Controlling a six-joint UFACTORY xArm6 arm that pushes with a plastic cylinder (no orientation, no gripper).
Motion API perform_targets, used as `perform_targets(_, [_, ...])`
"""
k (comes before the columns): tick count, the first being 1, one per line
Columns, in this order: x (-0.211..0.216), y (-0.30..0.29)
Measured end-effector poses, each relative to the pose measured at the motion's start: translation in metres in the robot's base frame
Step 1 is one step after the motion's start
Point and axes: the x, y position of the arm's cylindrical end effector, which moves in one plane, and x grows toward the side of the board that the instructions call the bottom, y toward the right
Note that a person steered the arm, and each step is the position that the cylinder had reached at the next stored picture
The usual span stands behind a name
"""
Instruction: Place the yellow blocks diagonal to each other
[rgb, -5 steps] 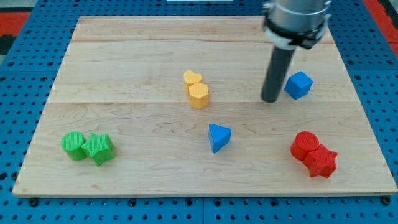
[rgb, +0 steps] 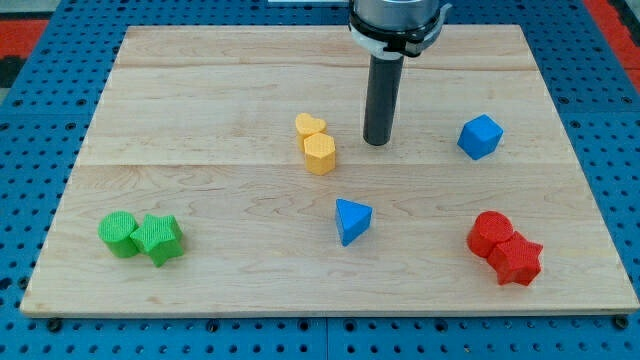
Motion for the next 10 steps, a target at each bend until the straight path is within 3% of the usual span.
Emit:
perform_targets(2, [0.000, -0.087])
perform_targets(6, [0.000, -0.084])
perform_targets(8, [0.034, -0.087])
perform_targets(10, [0.032, -0.095])
